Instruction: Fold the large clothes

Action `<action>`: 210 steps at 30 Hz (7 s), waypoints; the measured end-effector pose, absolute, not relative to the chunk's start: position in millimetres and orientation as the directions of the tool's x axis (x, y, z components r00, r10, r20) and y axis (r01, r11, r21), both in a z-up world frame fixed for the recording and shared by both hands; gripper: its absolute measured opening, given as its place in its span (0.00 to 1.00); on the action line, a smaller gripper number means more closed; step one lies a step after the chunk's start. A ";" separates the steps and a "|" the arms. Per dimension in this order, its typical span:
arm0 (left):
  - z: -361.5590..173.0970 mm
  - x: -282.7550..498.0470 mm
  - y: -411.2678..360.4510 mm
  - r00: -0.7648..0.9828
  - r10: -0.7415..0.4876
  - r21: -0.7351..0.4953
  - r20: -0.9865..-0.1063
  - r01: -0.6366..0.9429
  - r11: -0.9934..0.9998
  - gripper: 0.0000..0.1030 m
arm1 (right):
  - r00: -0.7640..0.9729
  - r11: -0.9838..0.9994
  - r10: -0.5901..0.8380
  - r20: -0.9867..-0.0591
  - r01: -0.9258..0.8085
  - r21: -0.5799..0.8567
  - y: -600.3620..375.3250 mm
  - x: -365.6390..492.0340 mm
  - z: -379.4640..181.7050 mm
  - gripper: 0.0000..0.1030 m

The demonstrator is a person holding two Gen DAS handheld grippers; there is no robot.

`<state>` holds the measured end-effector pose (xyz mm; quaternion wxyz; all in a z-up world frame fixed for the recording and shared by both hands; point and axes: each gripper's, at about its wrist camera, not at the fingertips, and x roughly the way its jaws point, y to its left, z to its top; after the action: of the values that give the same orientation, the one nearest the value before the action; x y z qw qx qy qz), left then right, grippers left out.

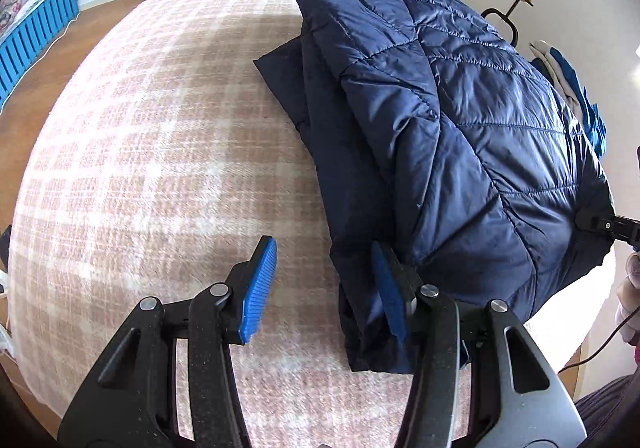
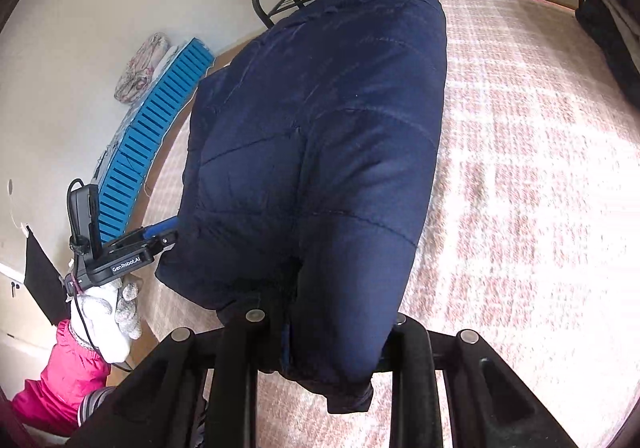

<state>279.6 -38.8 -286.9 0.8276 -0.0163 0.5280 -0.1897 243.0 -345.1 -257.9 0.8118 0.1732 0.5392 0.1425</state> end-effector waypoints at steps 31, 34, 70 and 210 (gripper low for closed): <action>-281.6 377.2 -79.9 0.447 -0.301 -0.199 -0.842 0.260 0.945 0.55 | 0.525 0.978 0.205 -0.826 -0.133 0.158 -351.3 266.4 -244.6 0.41; -271.1 383.4 -37.2 0.408 -0.447 -0.404 -0.796 0.193 0.894 0.72 | 0.595 0.967 0.254 -0.763 -0.153 0.202 -376.4 253.4 -225.0 0.71; -323.8 437.9 -36.4 0.190 -0.798 -0.804 -0.572 0.062 0.591 0.57 | 0.505 0.739 0.595 -0.625 -0.039 0.672 -452.8 338.4 -312.4 0.80; -55.8 113.2 -282.1 0.523 -0.723 -0.035 -0.451 0.799 0.600 0.87 | 0.669 0.772 -0.564 -0.484 0.635 -0.023 -516.2 44.2 -82.0 1.00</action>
<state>113.2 -282.1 -55.8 0.8682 0.0883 0.2151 -0.4383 44.2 -516.2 -82.0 0.9104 0.0741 0.2390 -0.3294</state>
